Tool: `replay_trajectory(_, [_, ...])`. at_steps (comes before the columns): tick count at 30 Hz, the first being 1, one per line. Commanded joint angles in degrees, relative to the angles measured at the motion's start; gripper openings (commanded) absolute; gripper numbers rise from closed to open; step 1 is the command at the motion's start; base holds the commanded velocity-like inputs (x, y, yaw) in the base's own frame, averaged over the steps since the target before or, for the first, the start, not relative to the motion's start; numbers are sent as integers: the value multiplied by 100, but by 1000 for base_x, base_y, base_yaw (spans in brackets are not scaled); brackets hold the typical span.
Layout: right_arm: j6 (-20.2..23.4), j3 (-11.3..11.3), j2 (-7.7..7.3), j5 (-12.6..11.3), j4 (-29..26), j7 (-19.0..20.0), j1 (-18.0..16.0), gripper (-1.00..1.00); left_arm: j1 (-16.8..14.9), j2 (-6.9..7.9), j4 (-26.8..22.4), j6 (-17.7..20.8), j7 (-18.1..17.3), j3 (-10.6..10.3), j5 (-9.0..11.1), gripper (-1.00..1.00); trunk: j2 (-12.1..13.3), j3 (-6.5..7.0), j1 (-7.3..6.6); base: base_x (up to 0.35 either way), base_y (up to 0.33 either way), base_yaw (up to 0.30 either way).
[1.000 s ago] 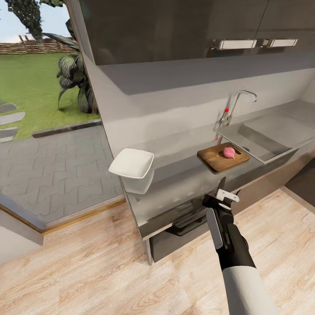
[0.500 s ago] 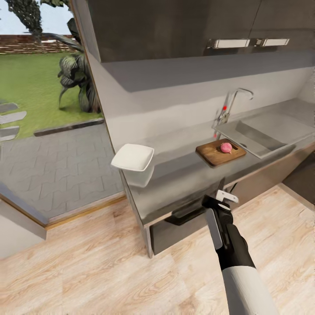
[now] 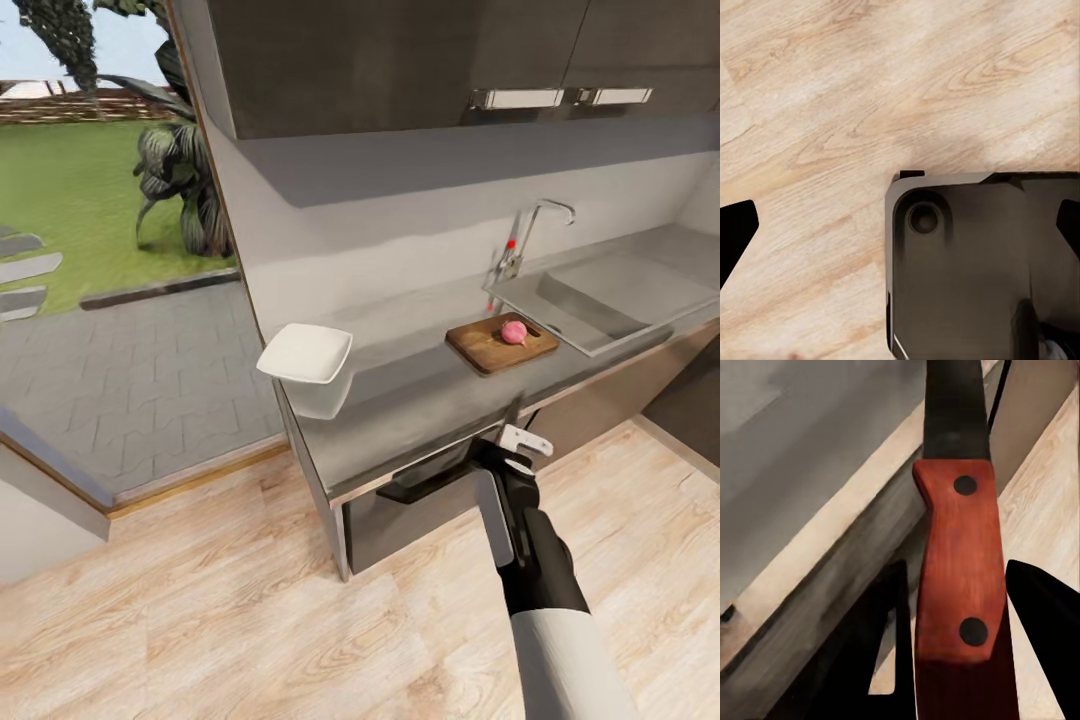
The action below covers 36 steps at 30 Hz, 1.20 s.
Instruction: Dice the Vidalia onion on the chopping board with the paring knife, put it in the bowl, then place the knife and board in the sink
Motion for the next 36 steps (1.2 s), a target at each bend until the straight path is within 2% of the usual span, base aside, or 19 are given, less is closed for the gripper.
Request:
replay_trajectory(1, [19,-3,3,-49,-150,-46,-4,-100,1,8,8,-11,22,-25,41,100,-10,-9,4,-1,0,0])
replay_trajectory(7, [191,7,3,73,-719,-153,-4,-100,1,8,50,-11,22,-25,36,100,-10,-9,4,0,-8,0])
replay_trajectory(10, [355,48,3,325,-903,-259,-4,-100,1,8,53,-11,22,-25,37,100,-10,-9,4,0,-57,0])
replay_trajectory(12, [411,154,3,665,-978,-314,-4,-100,1,8,54,-11,22,-25,36,100,-10,-9,4,0,-85,0])
replay_trajectory(13, [420,189,3,762,-988,-321,-6,-100,1,8,54,-11,22,-25,35,100,-10,-9,4,0,-108,0])
replay_trajectory(15, [442,352,3,1126,-1016,-339,-22,-100,1,8,59,-11,22,-25,38,100,-10,-9,4,0,-171,0])
replay_trajectory(18, [455,603,3,1431,-1024,-347,-66,-100,1,8,76,-11,22,-25,39,100,-10,-9,4,0,-248,0])
replay_trajectory(21, [461,880,3,1587,-1026,-353,-81,-100,1,8,86,-11,22,-25,38,100,-10,-9,4,0,-293,0])
replay_trajectory(23, [458,1198,3,1702,-1033,-365,-88,-100,1,5,122,-11,22,-25,36,100,-10,-9,4,0,-308,0])
replay_trajectory(26, [457,1491,3,1770,-1088,-396,-91,-100,1,2,165,-11,22,-25,38,100,-10,-9,4,0,-313,0])
replay_trajectory(31, [461,1682,3,1842,-1162,-481,-92,-100,4,0,226,-11,22,-25,38,100,-10,-9,4,0,-316,0])
replay_trajectory(33, [463,1778,3,1952,-1169,-507,-92,-100,7,0,276,-11,22,-25,38,100,-10,-9,4,0,-317,0])
replay_trajectory(36, [465,2001,3,2345,-1171,-541,-92,-100,9,0,346,-11,22,-26,34,100,-10,-12,4,0,-317,46])
